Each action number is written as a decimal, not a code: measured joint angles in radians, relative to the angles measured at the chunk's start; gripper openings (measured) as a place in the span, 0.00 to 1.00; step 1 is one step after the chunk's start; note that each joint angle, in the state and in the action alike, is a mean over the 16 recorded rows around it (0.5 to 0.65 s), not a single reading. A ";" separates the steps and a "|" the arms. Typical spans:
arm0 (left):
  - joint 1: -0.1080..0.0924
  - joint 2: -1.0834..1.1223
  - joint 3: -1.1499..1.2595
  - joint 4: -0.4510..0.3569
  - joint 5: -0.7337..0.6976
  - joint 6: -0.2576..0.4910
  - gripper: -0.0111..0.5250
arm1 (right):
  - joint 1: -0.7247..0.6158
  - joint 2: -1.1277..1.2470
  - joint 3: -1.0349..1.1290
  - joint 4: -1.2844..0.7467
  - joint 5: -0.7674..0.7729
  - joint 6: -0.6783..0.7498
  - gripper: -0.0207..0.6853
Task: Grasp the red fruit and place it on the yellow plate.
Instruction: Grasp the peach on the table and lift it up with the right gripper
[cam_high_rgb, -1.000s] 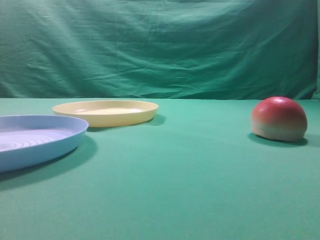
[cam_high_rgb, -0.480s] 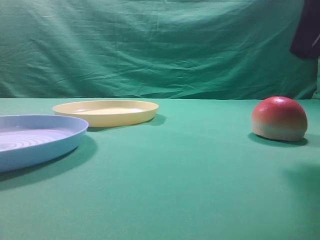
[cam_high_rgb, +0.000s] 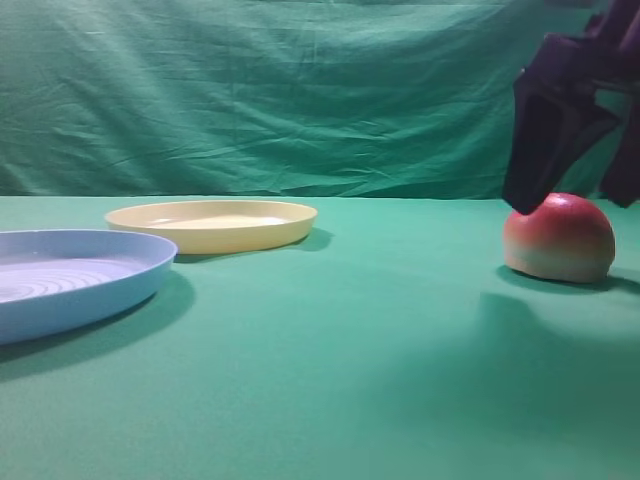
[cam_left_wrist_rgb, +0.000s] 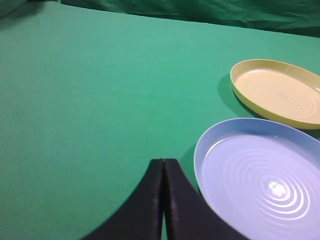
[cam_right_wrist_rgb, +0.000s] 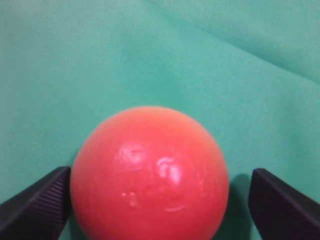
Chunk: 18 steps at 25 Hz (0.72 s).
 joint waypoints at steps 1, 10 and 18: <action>0.000 0.000 0.000 0.000 0.000 0.000 0.02 | 0.000 0.010 -0.002 0.000 -0.007 0.000 0.82; 0.000 0.000 0.000 0.000 0.000 0.000 0.02 | 0.019 0.048 -0.104 0.001 0.066 -0.001 0.48; 0.000 0.000 0.000 0.000 0.000 0.000 0.02 | 0.126 0.080 -0.363 -0.005 0.203 -0.008 0.32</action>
